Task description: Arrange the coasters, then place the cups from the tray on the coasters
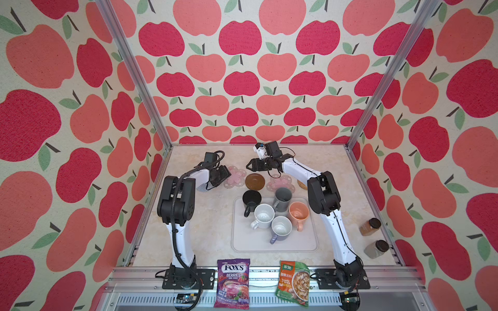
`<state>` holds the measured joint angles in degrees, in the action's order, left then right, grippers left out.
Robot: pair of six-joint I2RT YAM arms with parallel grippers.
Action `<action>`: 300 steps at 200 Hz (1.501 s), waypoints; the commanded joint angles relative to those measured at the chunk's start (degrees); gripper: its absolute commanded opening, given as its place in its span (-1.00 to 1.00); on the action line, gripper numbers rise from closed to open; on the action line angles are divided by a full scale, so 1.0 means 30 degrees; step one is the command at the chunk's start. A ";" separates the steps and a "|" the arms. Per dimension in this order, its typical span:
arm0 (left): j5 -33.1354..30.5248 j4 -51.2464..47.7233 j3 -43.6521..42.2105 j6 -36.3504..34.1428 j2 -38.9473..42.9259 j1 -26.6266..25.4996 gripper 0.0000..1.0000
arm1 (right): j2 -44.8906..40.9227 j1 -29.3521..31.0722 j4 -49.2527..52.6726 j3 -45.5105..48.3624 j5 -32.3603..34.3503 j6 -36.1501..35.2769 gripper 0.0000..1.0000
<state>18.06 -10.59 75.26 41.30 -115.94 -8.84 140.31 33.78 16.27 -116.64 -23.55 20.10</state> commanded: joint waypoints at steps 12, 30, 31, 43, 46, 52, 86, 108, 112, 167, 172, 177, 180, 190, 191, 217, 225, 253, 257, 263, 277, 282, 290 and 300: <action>0.0782 -0.1253 -0.0655 0.0746 -0.1148 0.0076 0.35 | 0.1294 0.0395 0.0847 -0.1100 -0.0841 0.0606 0.20; 0.1079 -0.0823 -0.0728 0.0989 -0.1283 -0.0010 0.34 | 0.1647 0.0375 0.1086 -0.1496 -0.1083 0.0755 0.16; 0.1073 -0.0785 -0.0735 0.0994 -0.1284 -0.0025 0.34 | 0.1667 0.0402 0.1112 -0.1494 -0.1070 0.0749 0.16; 0.1186 -0.0551 -0.0717 0.1100 -0.1361 -0.0063 0.34 | 0.1800 0.0429 0.1308 -0.1659 -0.0905 0.0902 0.16; 0.1207 -0.0514 -0.0714 0.1129 -0.1386 -0.0070 0.34 | 0.1825 0.0429 0.1306 -0.1666 -0.0898 0.0975 0.16; 0.1341 -0.0462 -0.0657 0.1200 -0.1452 -0.0121 0.34 | 0.1904 0.0455 0.1235 -0.1630 -0.0906 0.1044 0.16; 0.1826 -0.0162 -0.0072 0.1488 -0.1992 -0.0498 0.34 | 0.2464 0.0513 0.0832 -0.1798 -0.1054 0.2043 0.14; 0.1873 0.0103 0.0263 0.1855 -0.2407 -0.0713 0.34 | 0.2951 0.0521 0.0782 -0.2189 -0.1220 0.2663 0.11; 0.1888 0.0194 0.0331 0.1917 -0.2466 -0.0741 0.34 | 0.3024 0.0519 0.0783 -0.2262 -0.1204 0.2768 0.11; 0.1628 0.0234 0.1981 0.2175 -0.3925 -0.0628 0.34 | 0.3805 0.0422 0.0763 -0.3236 -0.0945 0.3155 0.09; 0.1621 0.0205 0.2194 0.2193 -0.4064 -0.0600 0.34 | 0.3863 0.0404 0.0759 -0.3329 -0.0943 0.3223 0.10; 0.1608 0.0191 0.2390 0.2242 -0.4176 -0.0576 0.34 | 0.3928 0.0346 0.0751 -0.3458 -0.0991 0.3297 0.09; 0.1608 0.0168 0.2487 0.2272 -0.4272 -0.0570 0.34 | 0.3978 0.0317 0.0720 -0.3509 -0.0986 0.3358 0.09; 0.1619 0.0161 0.2915 0.2411 -0.4544 -0.0539 0.34 | 0.4139 0.0230 0.0598 -0.3679 -0.0978 0.3541 0.09; 0.1622 0.0175 0.2947 0.2423 -0.4569 -0.0539 0.34 | 0.4158 0.0227 0.0590 -0.3713 -0.0988 0.3563 0.10; 0.1472 0.0234 0.3871 0.2639 -0.5154 -0.0539 0.34 | 0.4865 -0.0038 0.0052 -0.4554 -0.0810 0.4378 0.09; 0.1425 0.0220 0.4127 0.2740 -0.5366 -0.0539 0.34 | 0.5144 -0.0105 -0.0060 -0.4864 -0.0571 0.4729 0.08; 0.1369 0.0407 0.4629 0.3198 -0.5905 -0.0532 0.34 | 0.6077 -0.0236 -0.1142 -0.5862 -0.0385 0.6038 0.07; 0.1340 0.0475 0.4671 0.3292 -0.5941 -0.0511 0.34 | 0.6228 -0.0246 -0.1311 -0.6056 -0.0410 0.6233 0.07; 0.1275 0.0638 0.4755 0.3415 -0.6066 -0.0510 0.34 | 0.6474 -0.0252 -0.1528 -0.6323 -0.0491 0.6406 0.07; 0.1135 0.0835 0.5114 0.3520 -0.6383 -0.0462 0.34 | 0.6987 -0.0284 -0.1594 -0.7114 -0.0441 0.6708 0.07; 0.1150 0.0754 0.5376 0.3497 -0.6536 -0.0430 0.34 | 0.7177 -0.0305 -0.1572 -0.7379 -0.0459 0.6816 0.07; 0.1156 0.0551 0.5776 0.3435 -0.6820 -0.0327 0.34 | 0.7377 -0.0331 -0.1492 -0.7752 -0.0415 0.6942 0.07; 0.1189 0.0316 0.6327 0.3318 -0.7115 -0.0239 0.34 | 0.7510 -0.0419 -0.1541 -0.7917 -0.0365 0.7081 0.07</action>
<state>22.31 -3.38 93.10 50.33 -130.67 -9.47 159.13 31.59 9.91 -138.69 -23.51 38.04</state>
